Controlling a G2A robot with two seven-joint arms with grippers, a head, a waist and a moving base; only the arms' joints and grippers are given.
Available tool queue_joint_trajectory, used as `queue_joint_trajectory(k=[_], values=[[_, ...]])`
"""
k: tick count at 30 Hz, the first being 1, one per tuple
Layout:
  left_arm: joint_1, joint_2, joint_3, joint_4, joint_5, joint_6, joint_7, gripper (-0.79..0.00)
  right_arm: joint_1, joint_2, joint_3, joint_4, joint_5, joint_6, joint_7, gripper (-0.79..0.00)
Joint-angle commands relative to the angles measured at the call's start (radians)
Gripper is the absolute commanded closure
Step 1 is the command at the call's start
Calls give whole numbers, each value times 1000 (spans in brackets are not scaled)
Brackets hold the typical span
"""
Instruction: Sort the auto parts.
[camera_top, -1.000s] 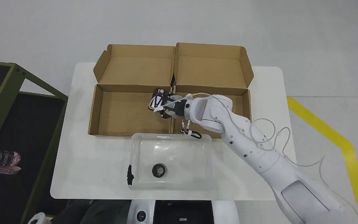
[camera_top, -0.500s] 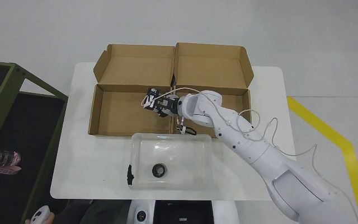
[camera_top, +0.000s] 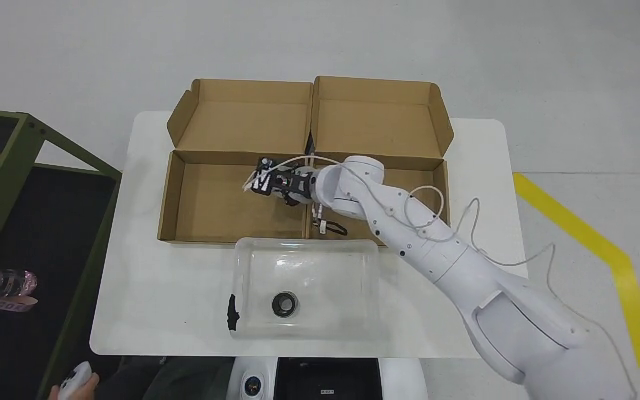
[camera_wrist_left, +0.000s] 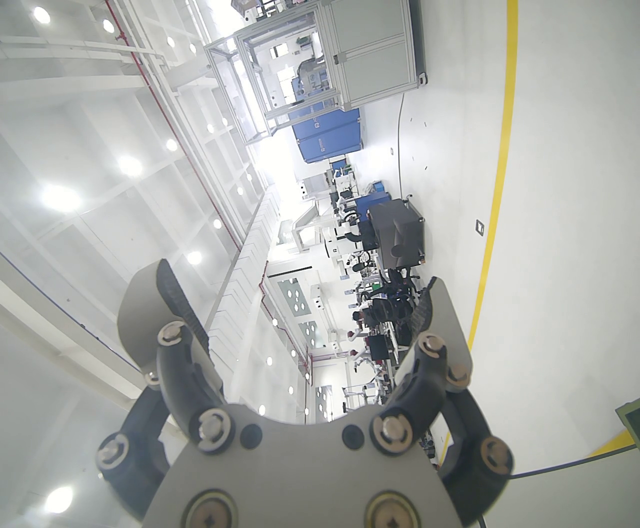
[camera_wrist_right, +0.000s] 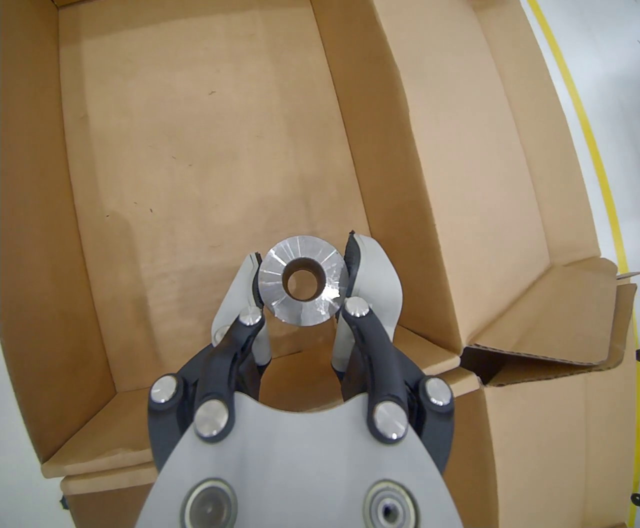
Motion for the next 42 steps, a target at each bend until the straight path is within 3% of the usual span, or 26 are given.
queue_joint_trajectory(k=[1, 7, 14, 24, 33, 42], values=[[0, 0, 0, 0, 0, 0, 0, -785, 3, -8, -5, 17, -2, -1, 2, -43], [0, 0, 0, 0, 0, 0, 0, -785, 13, -33, -18, 58, -5, -5, -2, -74], [0, 0, 0, 0, 0, 0, 0, -785, 27, -57, -30, 85, -33, -9, 11, -259], [0, 0, 0, 0, 0, 0, 0, -785, 34, -71, -11, 81, -52, -25, -2, -311], [0, 0, 0, 0, 0, 0, 0, -785, -9, -44, 61, -54, -58, -68, -19, -329], [0, 0, 0, 0, 0, 0, 0, -785, -150, 13, 166, -294, -53, -142, 1, -336]])
